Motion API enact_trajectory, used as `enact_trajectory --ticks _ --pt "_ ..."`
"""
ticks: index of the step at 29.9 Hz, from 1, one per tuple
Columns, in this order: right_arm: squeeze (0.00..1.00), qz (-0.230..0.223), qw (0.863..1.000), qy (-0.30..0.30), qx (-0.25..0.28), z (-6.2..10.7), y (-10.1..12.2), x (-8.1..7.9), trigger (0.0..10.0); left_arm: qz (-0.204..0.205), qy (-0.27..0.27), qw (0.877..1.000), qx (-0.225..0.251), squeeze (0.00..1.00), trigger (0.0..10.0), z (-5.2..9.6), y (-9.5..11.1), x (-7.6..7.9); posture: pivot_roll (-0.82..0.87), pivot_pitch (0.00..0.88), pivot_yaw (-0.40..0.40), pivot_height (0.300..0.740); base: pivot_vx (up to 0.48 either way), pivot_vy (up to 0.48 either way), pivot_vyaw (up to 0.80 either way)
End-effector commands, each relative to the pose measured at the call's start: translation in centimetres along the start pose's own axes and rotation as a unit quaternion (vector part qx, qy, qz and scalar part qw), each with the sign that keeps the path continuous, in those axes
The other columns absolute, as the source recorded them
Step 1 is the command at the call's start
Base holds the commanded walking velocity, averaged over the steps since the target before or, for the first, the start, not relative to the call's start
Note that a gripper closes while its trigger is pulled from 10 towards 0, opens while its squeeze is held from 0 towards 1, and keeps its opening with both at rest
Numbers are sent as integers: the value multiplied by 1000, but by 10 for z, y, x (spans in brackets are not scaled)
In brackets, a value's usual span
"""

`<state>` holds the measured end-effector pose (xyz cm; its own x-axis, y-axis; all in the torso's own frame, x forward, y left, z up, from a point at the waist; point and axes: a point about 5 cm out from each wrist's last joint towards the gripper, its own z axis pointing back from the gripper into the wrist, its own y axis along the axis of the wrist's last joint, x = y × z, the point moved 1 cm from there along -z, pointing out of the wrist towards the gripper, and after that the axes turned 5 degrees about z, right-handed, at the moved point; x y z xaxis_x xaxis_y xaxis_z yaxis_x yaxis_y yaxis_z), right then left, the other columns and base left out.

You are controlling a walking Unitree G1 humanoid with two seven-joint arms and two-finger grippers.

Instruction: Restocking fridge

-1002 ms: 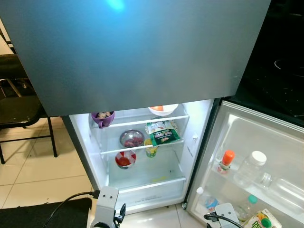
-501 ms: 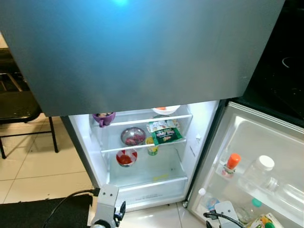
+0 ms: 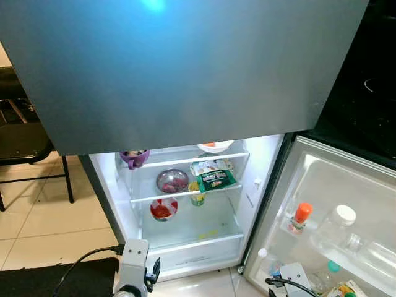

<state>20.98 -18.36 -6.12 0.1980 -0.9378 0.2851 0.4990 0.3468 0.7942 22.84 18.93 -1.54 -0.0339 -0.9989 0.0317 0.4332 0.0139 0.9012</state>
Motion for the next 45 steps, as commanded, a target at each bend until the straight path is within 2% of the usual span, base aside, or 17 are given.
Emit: enact_trajectory --ticks 1,12,33,45 --pt "0 -1 1000 -3 -7 2 -5 1 10000 12 1 1000 -9 0 10000 2 -7 0 -122 44 -7 740 0 0 0" --pt "0 1 1000 -2 -7 3 -5 1 10000 13 17 1000 -18 0 10000 1 -9 -3 -123 44 -9 740 -22 0 0" --pt "0 0 1000 -1 -8 3 -6 0 10000 17 22 999 -20 0 10000 0 -10 -4 -122 49 -7 740 -462 0 0" --pt "0 -1 1000 -2 -9 3 -7 0 10000 18 22 999 -21 0 10000 0 -10 -5 -124 51 -5 740 -309 0 0"
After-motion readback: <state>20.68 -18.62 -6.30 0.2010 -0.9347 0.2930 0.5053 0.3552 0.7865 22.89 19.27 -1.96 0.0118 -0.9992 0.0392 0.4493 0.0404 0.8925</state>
